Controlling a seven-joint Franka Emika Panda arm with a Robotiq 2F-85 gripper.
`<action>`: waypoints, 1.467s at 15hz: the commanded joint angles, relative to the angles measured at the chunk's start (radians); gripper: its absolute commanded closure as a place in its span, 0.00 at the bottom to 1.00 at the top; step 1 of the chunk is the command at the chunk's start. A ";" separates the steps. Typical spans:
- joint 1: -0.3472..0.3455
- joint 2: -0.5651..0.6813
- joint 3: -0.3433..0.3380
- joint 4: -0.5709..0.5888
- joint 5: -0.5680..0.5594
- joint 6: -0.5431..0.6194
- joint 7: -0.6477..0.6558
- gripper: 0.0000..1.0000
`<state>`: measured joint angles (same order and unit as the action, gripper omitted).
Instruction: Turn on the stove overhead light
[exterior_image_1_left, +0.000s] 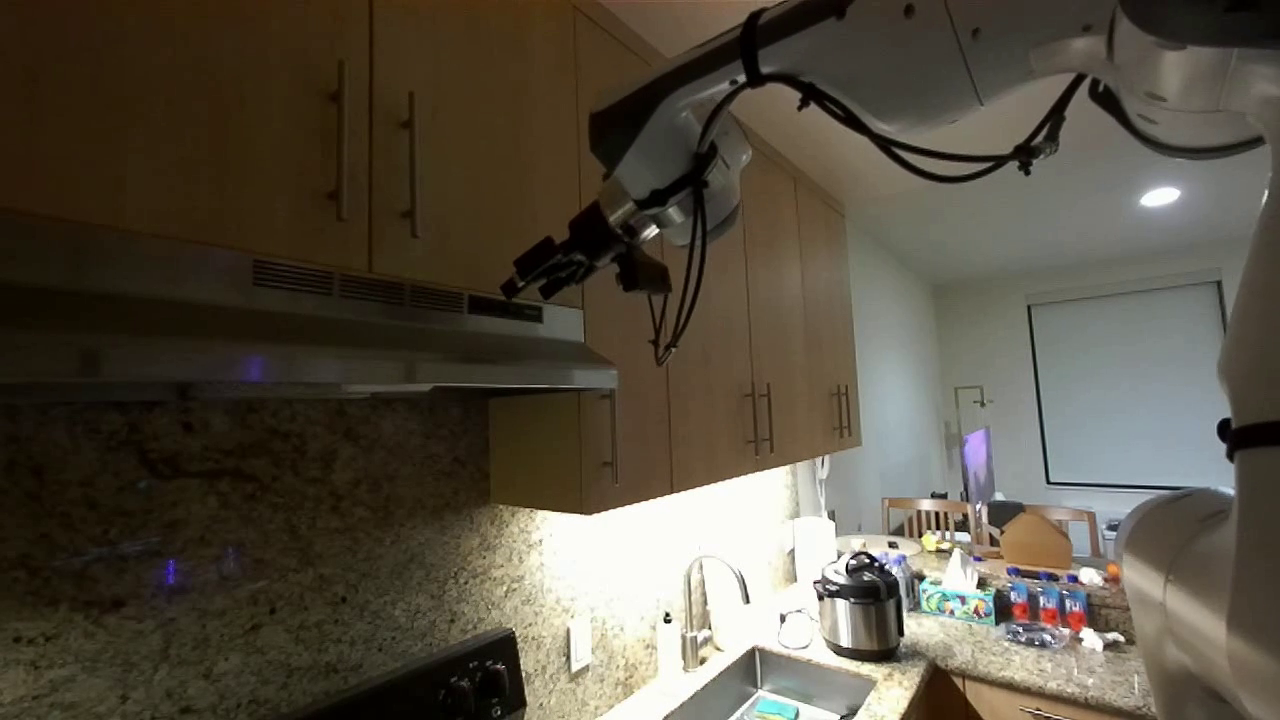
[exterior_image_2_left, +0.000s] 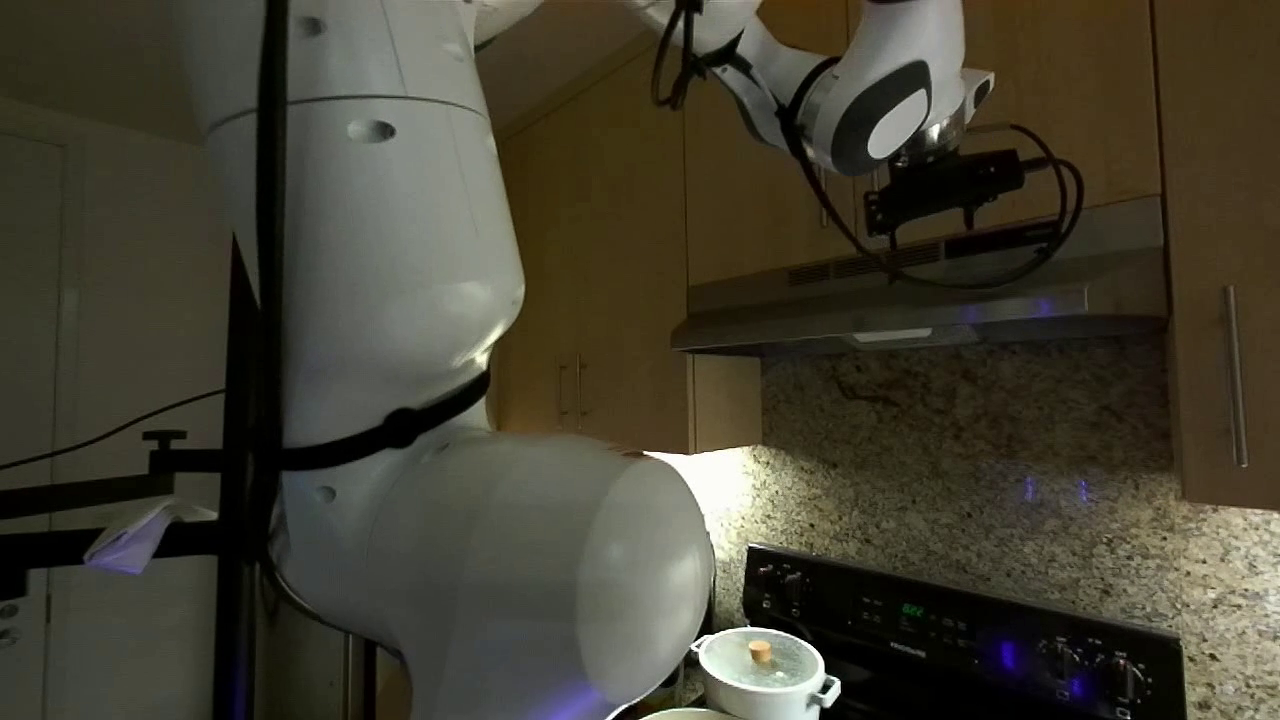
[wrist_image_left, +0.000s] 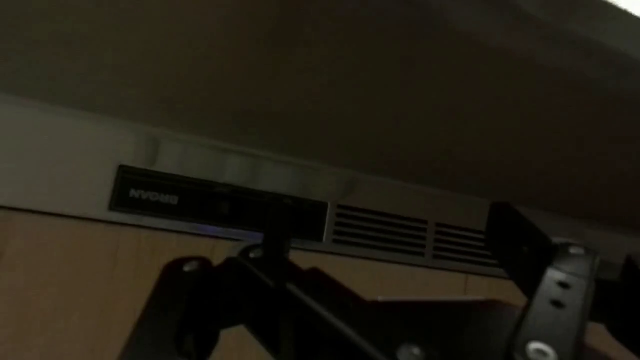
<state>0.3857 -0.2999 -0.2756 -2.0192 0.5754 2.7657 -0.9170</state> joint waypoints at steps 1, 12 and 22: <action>0.005 0.090 0.044 0.002 0.014 0.234 0.040 0.00; 0.018 0.137 0.048 0.019 0.010 0.278 0.062 0.00; 0.122 0.190 0.016 0.123 0.115 0.234 0.048 0.00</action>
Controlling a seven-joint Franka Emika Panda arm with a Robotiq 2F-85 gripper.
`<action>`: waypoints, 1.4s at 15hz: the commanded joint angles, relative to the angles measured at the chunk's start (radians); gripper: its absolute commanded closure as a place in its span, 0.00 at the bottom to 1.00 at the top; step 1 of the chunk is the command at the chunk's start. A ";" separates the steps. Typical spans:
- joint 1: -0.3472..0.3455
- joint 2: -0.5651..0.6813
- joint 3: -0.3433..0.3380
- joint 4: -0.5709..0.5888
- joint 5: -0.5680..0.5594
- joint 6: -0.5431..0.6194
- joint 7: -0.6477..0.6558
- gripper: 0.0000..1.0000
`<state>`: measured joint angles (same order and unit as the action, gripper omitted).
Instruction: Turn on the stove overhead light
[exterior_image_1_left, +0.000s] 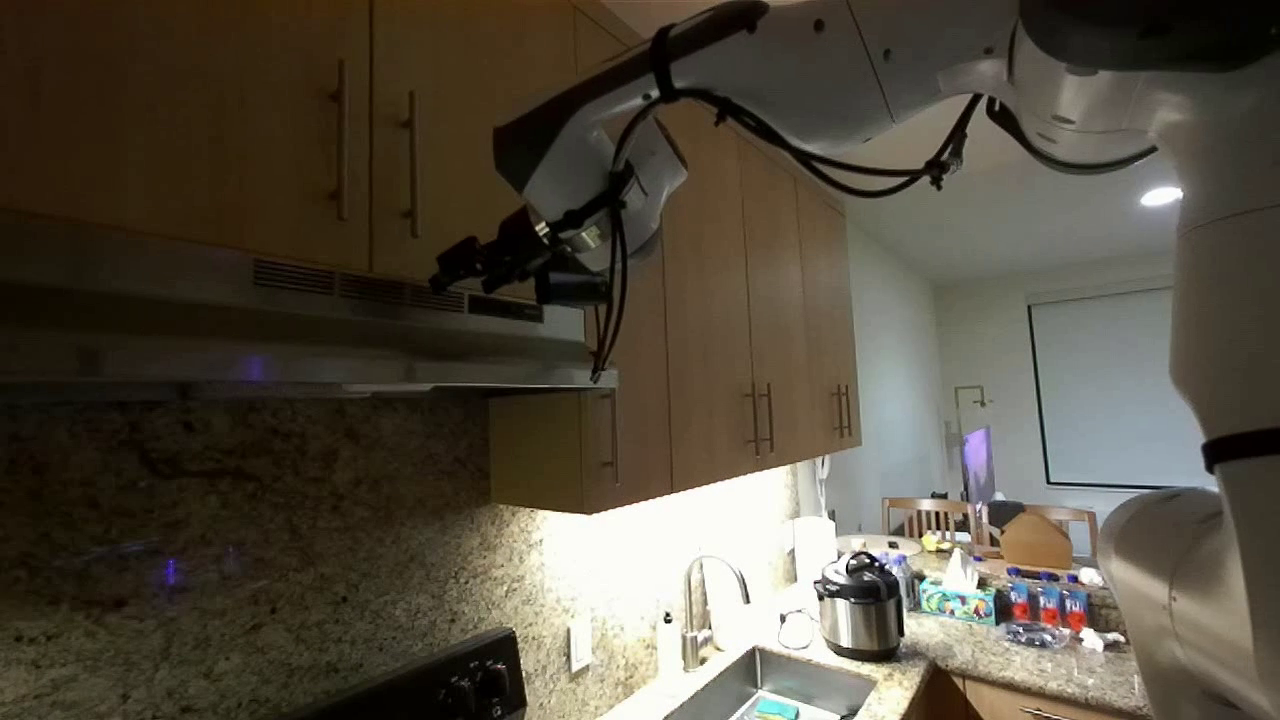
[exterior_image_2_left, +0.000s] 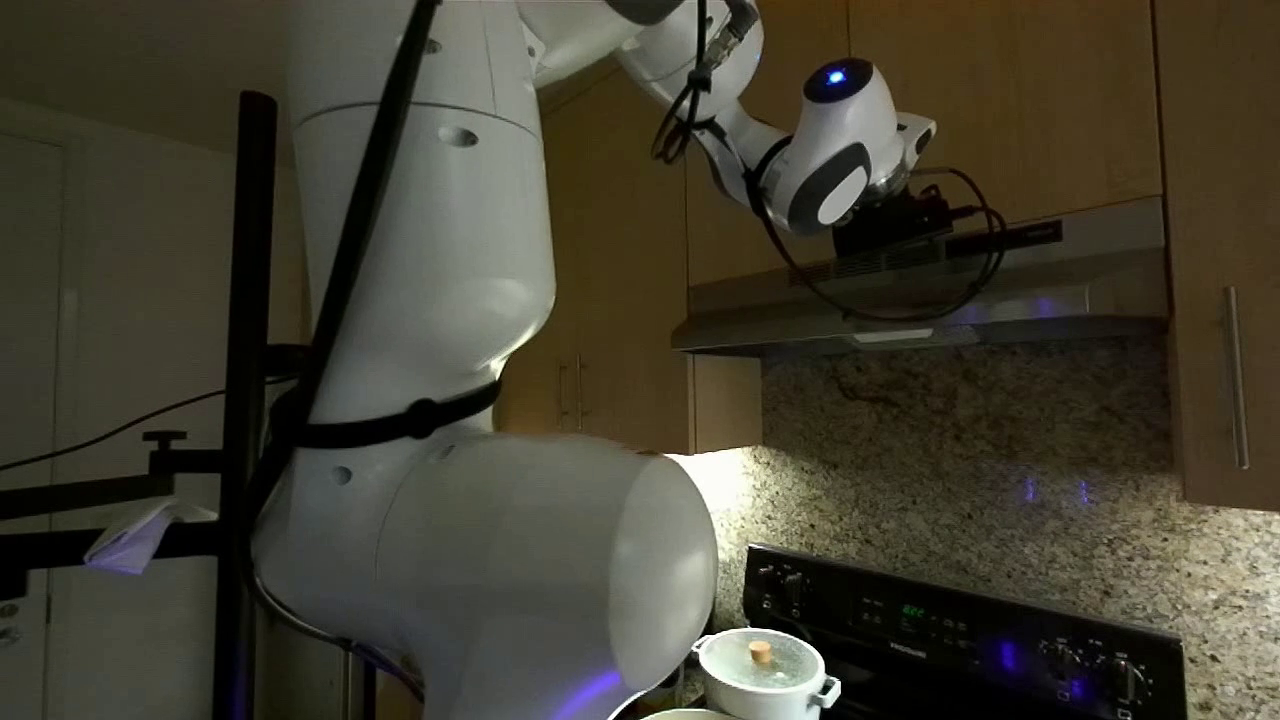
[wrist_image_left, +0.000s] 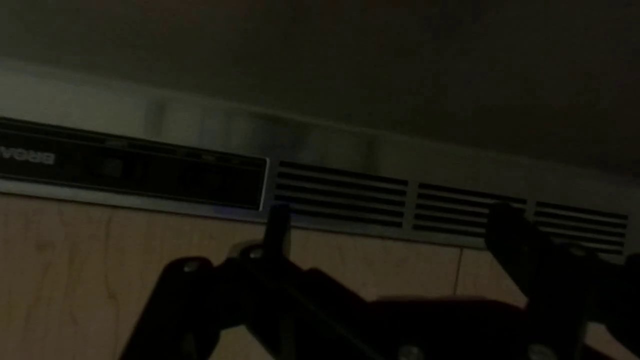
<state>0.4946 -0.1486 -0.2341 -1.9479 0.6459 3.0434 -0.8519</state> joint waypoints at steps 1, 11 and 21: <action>0.012 0.049 -0.030 0.062 0.050 -0.057 -0.016 0.00; 0.002 0.164 -0.071 0.221 0.123 -0.133 -0.030 0.00; -0.015 0.210 -0.113 0.265 0.084 -0.152 0.028 0.00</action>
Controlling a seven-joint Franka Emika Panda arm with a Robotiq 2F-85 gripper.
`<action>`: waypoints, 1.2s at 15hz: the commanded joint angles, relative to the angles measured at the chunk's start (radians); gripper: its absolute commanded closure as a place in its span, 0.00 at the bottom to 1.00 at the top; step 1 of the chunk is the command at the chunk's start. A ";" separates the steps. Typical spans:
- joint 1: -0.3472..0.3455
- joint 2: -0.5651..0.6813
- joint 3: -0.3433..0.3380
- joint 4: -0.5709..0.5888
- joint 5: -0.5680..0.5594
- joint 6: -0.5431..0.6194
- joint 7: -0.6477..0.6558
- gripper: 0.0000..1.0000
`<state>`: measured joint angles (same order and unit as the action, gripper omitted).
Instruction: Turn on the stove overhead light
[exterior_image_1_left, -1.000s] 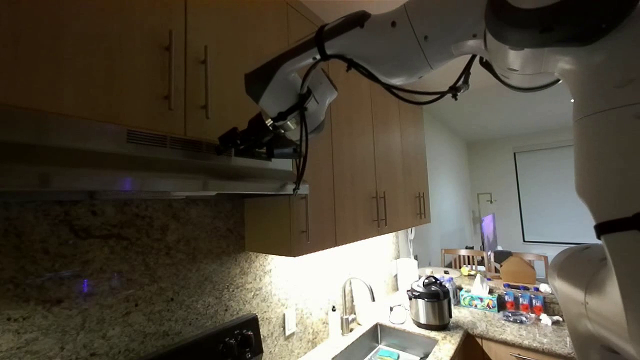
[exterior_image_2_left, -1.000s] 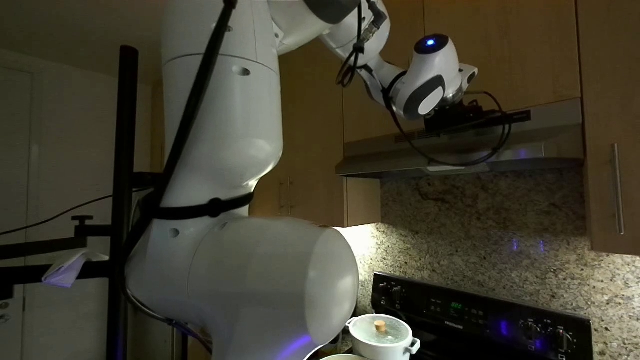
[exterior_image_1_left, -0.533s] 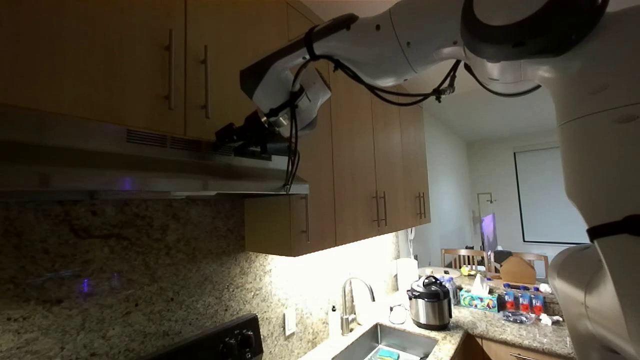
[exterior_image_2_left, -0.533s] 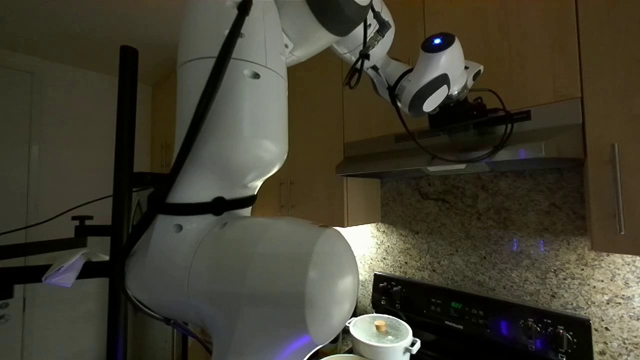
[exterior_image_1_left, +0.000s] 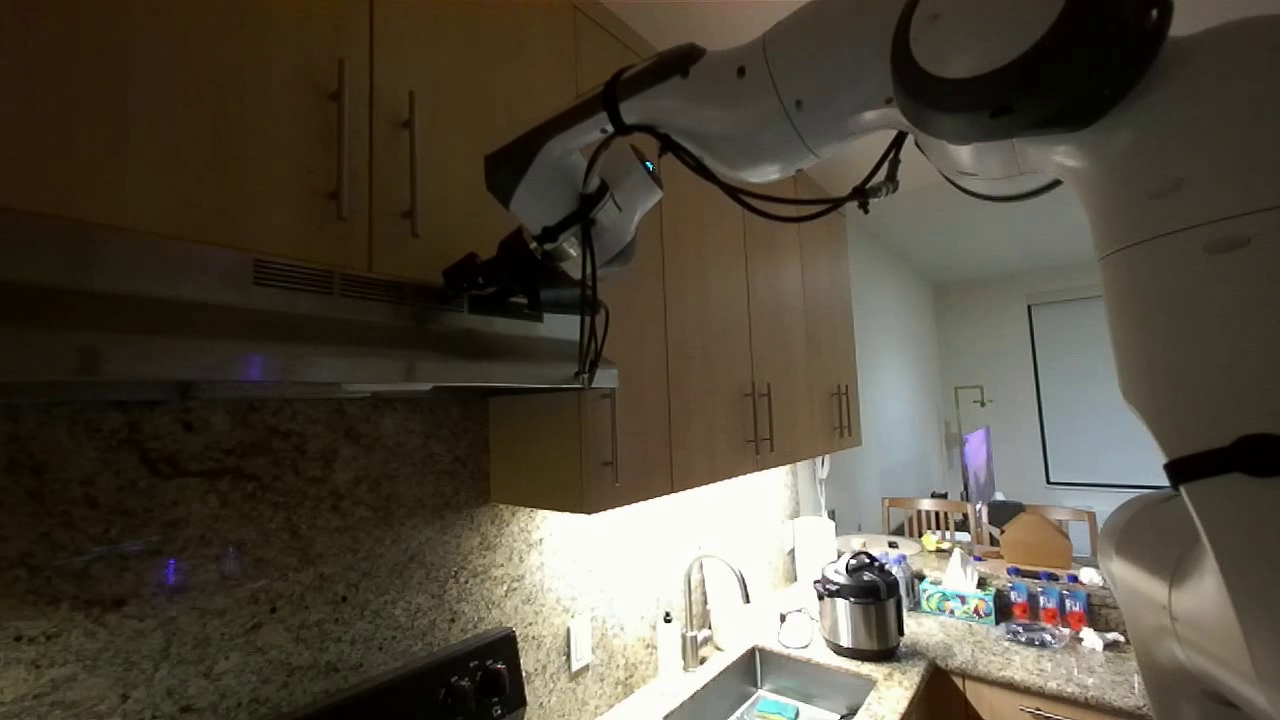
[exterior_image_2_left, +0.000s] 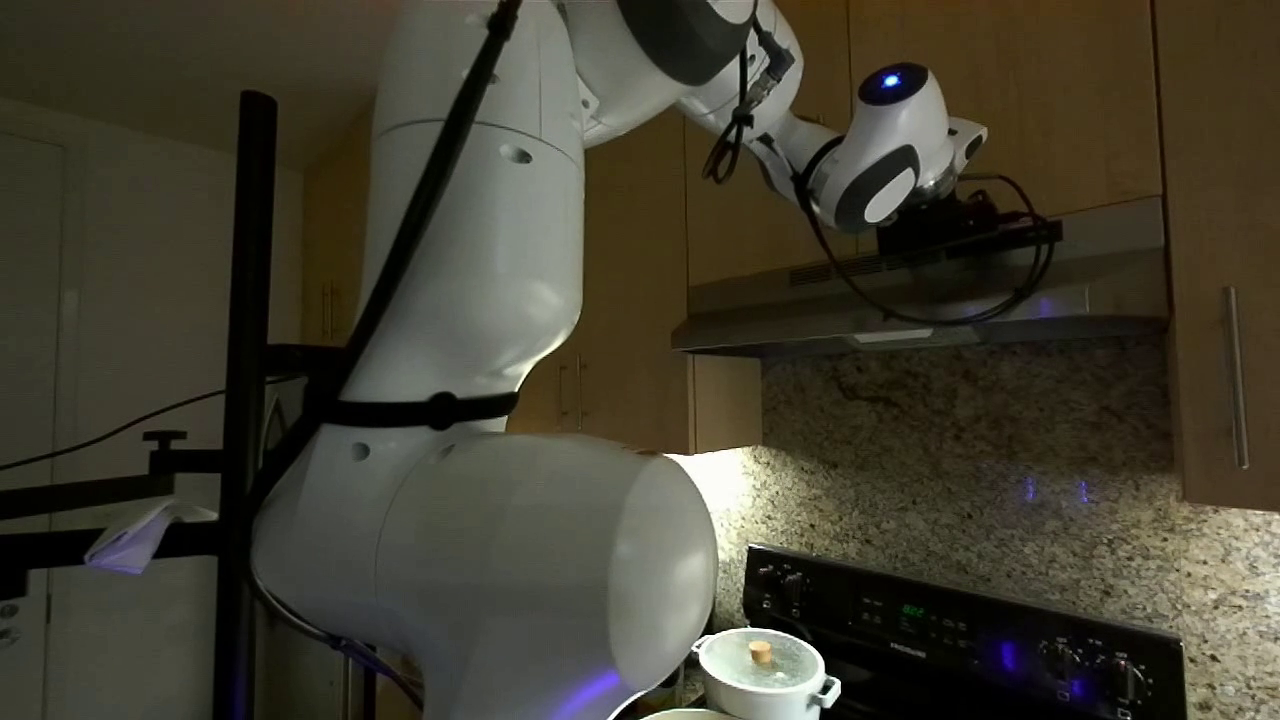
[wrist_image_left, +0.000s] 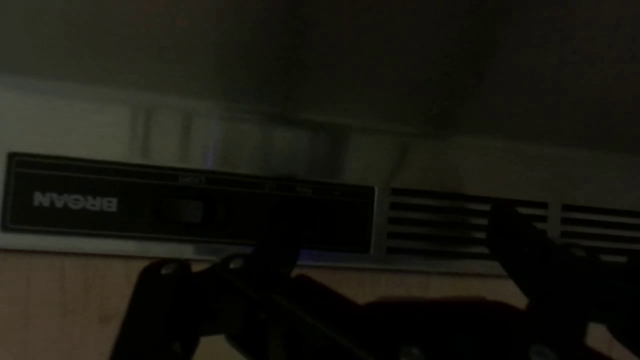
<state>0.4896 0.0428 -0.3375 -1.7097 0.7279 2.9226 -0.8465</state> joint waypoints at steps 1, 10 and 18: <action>-0.010 0.020 -0.013 0.028 0.001 -0.036 0.025 0.00; -0.004 0.032 -0.020 0.031 -0.005 -0.076 0.027 0.00; 0.002 0.048 -0.017 0.045 -0.008 -0.079 0.026 0.00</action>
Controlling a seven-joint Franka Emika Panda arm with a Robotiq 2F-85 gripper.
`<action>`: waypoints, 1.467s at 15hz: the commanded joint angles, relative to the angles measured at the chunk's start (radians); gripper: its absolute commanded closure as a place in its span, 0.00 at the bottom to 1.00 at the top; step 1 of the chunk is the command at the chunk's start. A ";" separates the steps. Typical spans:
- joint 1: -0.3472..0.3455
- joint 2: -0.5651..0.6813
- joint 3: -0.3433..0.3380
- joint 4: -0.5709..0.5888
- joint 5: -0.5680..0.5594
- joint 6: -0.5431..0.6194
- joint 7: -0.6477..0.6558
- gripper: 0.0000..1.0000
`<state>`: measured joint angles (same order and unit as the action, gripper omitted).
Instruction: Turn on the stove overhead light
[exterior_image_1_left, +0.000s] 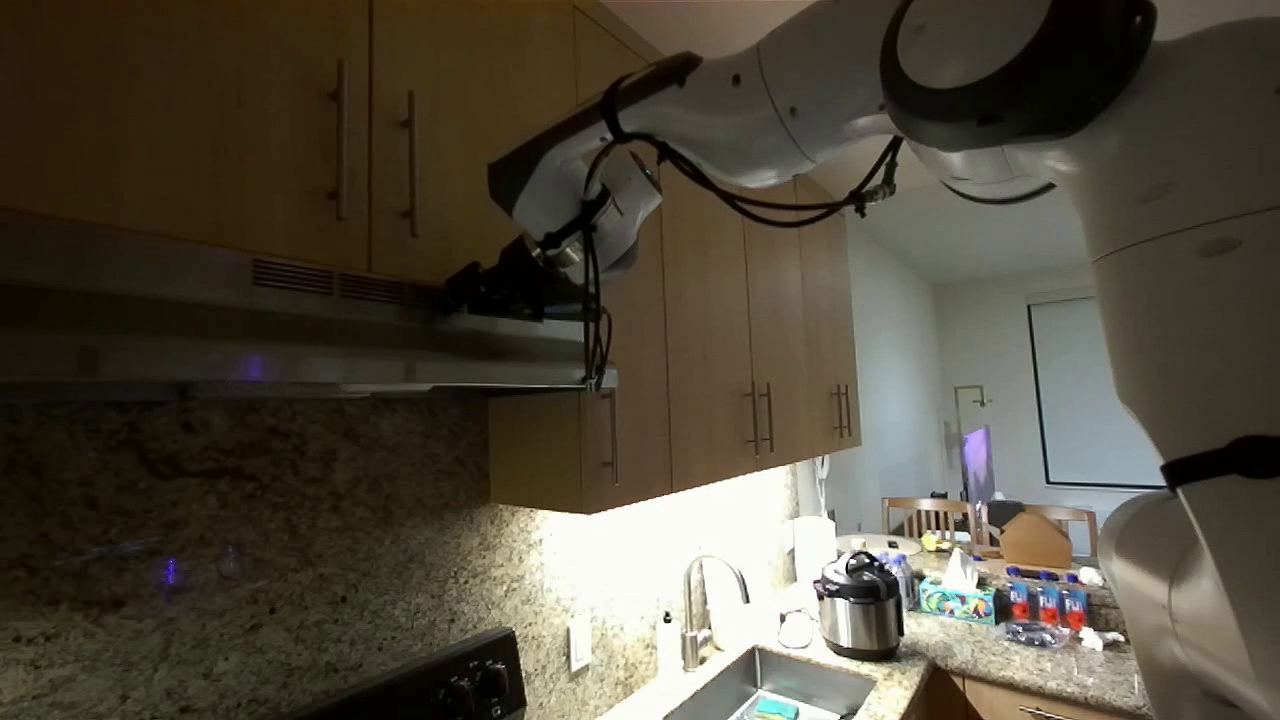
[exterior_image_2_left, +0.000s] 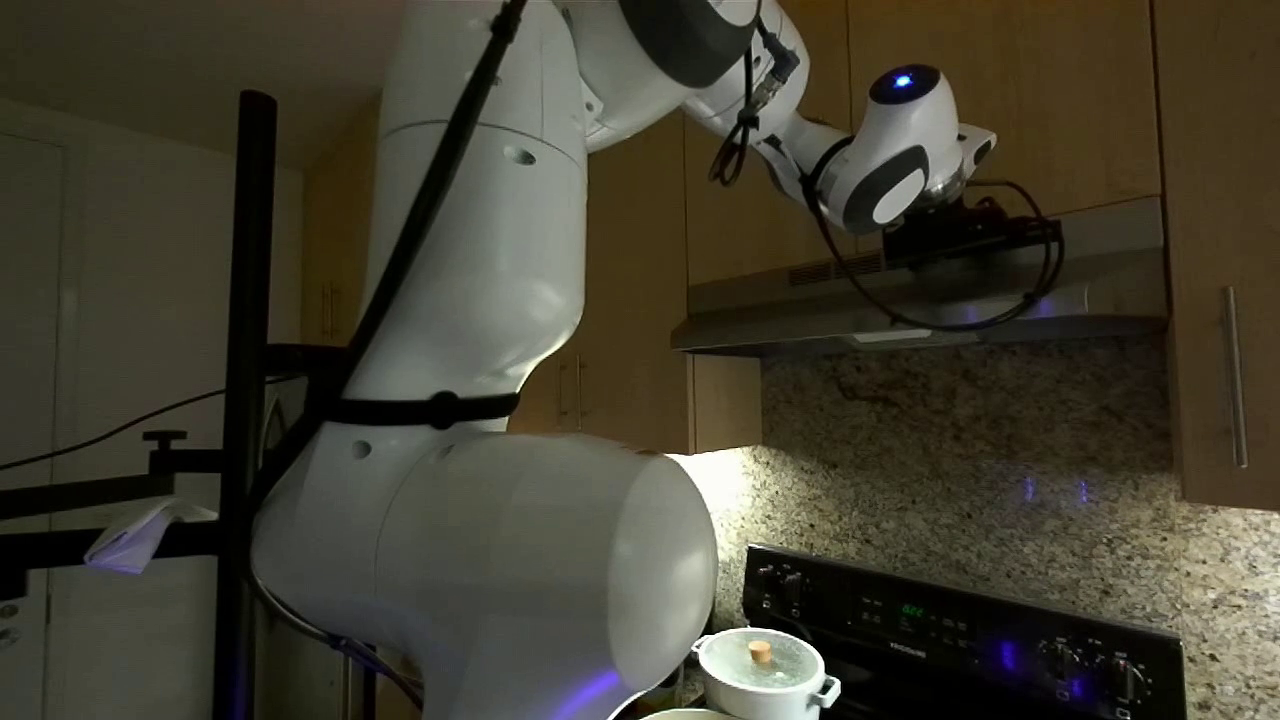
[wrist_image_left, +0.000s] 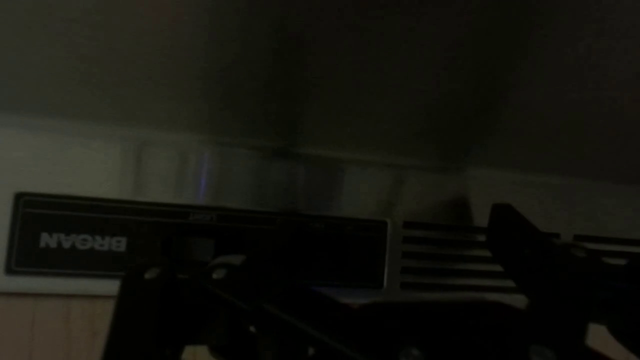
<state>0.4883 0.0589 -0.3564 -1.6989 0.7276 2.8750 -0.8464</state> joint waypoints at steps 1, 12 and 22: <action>0.004 0.035 0.004 0.037 -0.004 -0.028 0.021 0.00; 0.017 0.066 0.016 0.085 0.003 -0.028 0.003 0.00; 0.049 0.099 0.060 0.135 -0.004 -0.080 0.004 0.00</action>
<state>0.5346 0.1062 -0.3036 -1.6339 0.7261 2.8314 -0.8465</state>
